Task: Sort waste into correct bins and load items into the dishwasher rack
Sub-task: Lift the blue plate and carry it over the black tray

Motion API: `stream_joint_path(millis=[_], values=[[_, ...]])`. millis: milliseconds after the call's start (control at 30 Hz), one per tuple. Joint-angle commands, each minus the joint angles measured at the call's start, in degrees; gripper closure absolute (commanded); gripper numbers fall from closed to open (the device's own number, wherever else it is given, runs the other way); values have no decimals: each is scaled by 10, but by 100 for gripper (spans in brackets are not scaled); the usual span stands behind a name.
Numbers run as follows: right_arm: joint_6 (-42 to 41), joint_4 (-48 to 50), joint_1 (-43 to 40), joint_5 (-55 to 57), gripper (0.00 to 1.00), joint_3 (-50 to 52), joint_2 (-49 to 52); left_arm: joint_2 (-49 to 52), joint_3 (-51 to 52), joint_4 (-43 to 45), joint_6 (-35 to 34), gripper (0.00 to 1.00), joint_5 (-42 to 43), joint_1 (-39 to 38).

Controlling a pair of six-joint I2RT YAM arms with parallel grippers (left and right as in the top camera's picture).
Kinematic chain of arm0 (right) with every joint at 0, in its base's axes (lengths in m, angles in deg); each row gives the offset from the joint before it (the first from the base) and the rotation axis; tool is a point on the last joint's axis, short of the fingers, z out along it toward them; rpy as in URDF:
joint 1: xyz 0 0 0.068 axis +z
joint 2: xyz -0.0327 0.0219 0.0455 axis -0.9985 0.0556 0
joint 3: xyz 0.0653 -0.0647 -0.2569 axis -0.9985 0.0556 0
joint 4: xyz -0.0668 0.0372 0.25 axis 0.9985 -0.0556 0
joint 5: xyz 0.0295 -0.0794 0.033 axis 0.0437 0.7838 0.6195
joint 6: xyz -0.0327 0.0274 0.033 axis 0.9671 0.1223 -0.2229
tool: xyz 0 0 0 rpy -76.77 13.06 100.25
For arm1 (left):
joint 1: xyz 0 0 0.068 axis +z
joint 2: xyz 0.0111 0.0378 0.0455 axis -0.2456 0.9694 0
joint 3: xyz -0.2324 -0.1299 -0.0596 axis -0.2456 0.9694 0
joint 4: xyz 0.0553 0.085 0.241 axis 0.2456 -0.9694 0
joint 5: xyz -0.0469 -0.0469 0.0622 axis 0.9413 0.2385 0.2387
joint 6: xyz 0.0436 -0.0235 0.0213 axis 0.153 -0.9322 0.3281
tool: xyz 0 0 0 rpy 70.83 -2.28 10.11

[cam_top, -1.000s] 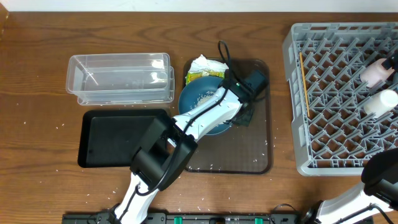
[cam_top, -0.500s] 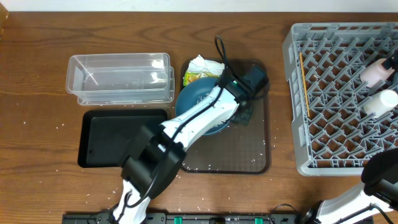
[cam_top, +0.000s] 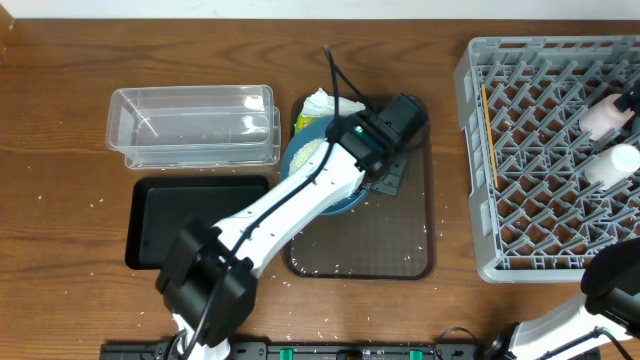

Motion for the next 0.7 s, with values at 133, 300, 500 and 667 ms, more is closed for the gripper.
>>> stream_joint_path(millis=[133, 300, 500, 667], values=[[-7, -1, -6, -2, 1, -2, 1, -53, -2, -44, -28, 94, -8, 62], [-7, -1, -6, -2, 1, -2, 1, -85, -2, -50, -35, 94, -8, 113], [-7, -1, -6, -2, 1, -2, 1, -131, -2, -71, -54, 94, -7, 175], [-7, -1, -6, -2, 1, -2, 1, -151, -2, -78, -64, 94, 26, 228]])
